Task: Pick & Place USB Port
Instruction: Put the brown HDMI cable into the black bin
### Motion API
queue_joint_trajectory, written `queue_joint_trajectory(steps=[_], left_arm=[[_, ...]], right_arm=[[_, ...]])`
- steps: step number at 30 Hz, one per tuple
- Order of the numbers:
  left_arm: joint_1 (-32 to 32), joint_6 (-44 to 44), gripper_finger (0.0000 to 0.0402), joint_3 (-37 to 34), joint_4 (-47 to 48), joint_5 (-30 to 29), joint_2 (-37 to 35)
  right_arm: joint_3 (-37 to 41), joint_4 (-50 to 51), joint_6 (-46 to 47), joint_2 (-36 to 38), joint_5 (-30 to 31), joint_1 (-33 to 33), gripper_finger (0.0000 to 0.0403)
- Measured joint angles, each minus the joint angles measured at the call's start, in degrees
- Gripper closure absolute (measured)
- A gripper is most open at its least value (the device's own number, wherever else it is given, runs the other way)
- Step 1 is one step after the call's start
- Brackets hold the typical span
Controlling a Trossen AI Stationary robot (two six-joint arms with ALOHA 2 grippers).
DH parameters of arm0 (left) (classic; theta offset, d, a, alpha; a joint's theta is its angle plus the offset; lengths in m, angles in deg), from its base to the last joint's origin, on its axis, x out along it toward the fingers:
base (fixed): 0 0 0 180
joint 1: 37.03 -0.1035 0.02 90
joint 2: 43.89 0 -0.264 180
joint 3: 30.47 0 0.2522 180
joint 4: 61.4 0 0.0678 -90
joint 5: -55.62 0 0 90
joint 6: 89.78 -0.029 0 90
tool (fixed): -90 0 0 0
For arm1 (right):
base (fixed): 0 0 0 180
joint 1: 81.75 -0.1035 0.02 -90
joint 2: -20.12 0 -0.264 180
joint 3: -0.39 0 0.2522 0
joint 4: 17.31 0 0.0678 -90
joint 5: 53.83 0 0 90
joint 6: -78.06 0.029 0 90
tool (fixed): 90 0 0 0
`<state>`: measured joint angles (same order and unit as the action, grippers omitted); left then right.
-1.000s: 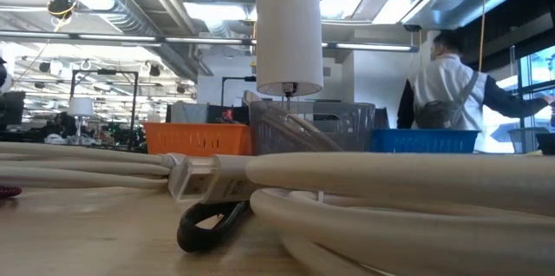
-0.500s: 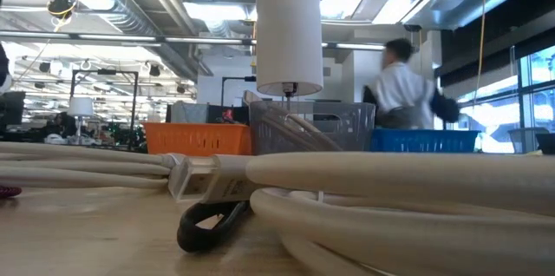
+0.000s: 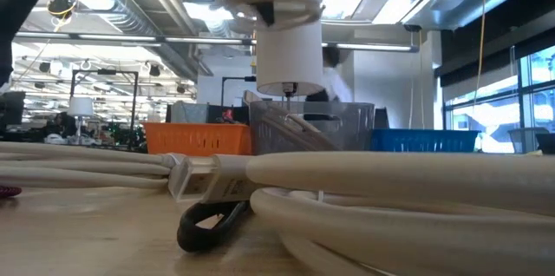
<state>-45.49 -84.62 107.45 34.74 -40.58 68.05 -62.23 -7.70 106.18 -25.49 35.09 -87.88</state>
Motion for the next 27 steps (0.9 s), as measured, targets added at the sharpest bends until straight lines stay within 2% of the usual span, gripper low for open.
queue_joint_trajectory(steps=[5, 27], left_arm=[[0.22, -1.02, 0.039, 0.0, 2.04, -2.73, 2.93], [0.69, 0.2, 0.039, 0.0, -1.09, -0.04, 14.34]], right_arm=[[0.0, 0.23, -0.16, 0.0, 0.0, -0.02, 0.0222], [0.0, 2.44, -0.09, 0.0, 0.0, 0.0, 0.0222]])
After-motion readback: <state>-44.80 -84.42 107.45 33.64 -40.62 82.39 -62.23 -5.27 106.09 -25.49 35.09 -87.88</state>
